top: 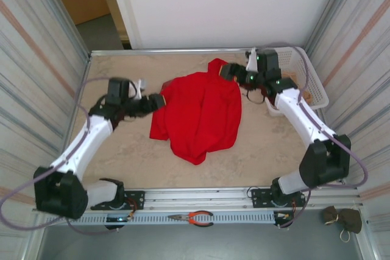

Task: Fold the inside-out t-shirt

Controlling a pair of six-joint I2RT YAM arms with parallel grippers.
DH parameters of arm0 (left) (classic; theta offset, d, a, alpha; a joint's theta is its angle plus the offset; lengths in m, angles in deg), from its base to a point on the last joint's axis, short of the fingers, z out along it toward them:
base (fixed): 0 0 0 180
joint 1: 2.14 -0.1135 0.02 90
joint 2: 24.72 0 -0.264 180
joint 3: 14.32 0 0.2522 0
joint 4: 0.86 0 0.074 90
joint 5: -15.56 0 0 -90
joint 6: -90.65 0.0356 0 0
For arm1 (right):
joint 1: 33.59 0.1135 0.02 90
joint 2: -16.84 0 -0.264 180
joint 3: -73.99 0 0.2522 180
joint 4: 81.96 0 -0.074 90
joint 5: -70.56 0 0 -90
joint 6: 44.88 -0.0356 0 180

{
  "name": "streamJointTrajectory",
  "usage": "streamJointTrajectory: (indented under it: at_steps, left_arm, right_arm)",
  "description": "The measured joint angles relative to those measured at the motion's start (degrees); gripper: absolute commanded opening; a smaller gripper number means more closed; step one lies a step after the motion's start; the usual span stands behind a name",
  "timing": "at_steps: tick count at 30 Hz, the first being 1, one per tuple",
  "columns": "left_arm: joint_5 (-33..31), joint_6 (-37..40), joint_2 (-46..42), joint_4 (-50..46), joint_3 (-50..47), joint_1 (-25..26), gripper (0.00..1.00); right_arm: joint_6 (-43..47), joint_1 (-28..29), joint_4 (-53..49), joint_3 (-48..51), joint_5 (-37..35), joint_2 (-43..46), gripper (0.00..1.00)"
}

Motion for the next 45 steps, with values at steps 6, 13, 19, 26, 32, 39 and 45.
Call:
streamJointTrajectory:
  at_steps: [6, 13, 19, 26, 32, 39, 45]
  left_arm:
    - [-6.23, -11.58, -8.59, 0.13, -15.30, 13.07, 0.61]
    - [-13.97, -21.18, -6.01, 1.09, -18.97, 23.43, 0.61]
    - [-17.03, -24.37, 1.90, 3.89, -18.40, 27.58, 0.62]
    - [-17.84, -24.98, 11.54, 7.21, -15.02, 28.85, 0.59]
    - [-17.84, -25.27, 15.85, 10.32, -13.75, 29.99, 0.10]
    - [-17.70, -20.96, 13.18, 6.67, -10.97, 25.97, 0.00]
    - [-14.45, -12.24, 0.66, 0.07, -3.13, 6.21, 0.00]
  right_arm:
    - [-0.17, 0.83, -1.55, 16.09, -6.14, 3.19, 0.82]
    - [-0.83, 1.73, -1.03, 21.57, -11.58, -0.07, 0.70]
    - [-2.67, 1.90, 2.12, 22.62, -12.13, -5.42, 0.61]
    - [-4.57, 2.12, 5.42, 22.60, -11.89, -8.57, 0.49]
    - [-5.99, 2.12, 7.04, 22.60, -11.65, -9.84, 0.00]
    - [-6.38, -0.81, 6.99, 22.53, -9.49, -6.84, 0.00]
    - [-6.14, -7.98, 3.10, 17.79, -8.31, 4.17, 0.00]
